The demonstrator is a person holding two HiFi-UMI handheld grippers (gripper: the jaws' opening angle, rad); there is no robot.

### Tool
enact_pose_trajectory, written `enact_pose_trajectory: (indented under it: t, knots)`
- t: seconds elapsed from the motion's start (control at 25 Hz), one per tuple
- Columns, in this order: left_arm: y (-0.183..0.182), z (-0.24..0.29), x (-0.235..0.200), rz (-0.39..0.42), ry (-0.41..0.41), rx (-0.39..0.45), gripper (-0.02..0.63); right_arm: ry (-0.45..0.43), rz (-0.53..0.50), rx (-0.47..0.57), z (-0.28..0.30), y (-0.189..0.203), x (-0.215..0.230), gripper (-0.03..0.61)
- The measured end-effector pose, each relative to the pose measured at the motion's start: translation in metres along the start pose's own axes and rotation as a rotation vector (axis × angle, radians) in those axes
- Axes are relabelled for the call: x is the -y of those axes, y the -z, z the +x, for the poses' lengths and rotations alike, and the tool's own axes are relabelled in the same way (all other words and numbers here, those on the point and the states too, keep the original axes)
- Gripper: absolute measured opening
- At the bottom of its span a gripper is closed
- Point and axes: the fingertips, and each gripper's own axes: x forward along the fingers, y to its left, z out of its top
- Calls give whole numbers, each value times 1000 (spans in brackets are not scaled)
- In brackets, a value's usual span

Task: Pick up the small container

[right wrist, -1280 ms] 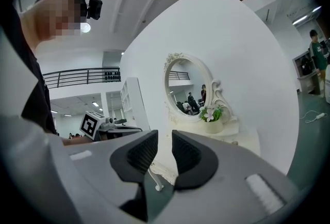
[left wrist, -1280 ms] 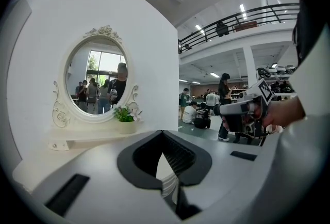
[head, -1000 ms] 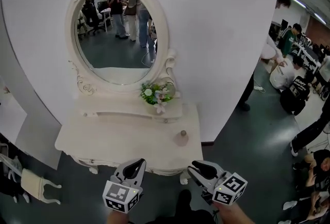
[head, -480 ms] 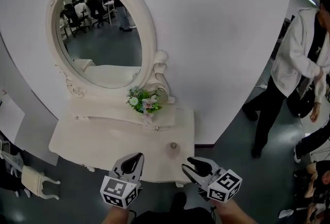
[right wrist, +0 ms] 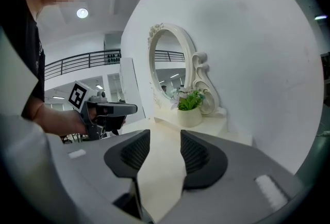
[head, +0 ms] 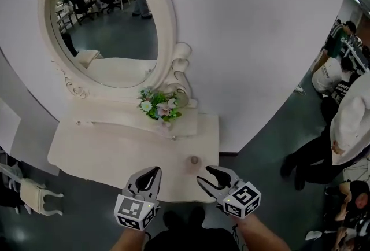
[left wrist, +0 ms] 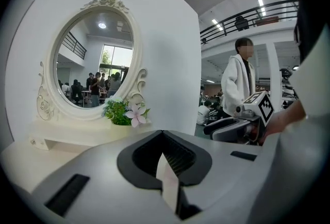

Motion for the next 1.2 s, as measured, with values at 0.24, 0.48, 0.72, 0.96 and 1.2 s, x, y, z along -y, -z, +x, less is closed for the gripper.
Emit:
enact_pose_trajectory:
  t: [0.24,0.48,0.72,0.96,1.2]
  knots:
    - [19,20,-11,-23,42,-18,6,58,-26,-38,32,28,23,210]
    - [36,38,-13,-37,69,-36,6,82,-50,-47,57,51,42,235]
    - [49,48,-12,-52,76,-61,6,91,-83,-69,75,78,57,266]
    - [59,51,-12,-52,80,-81,6,154,-94,-89,87,99,76,265]
    - [62,51,-19,-61,69,-94,6,168,-115,-98,94,105,78,183]
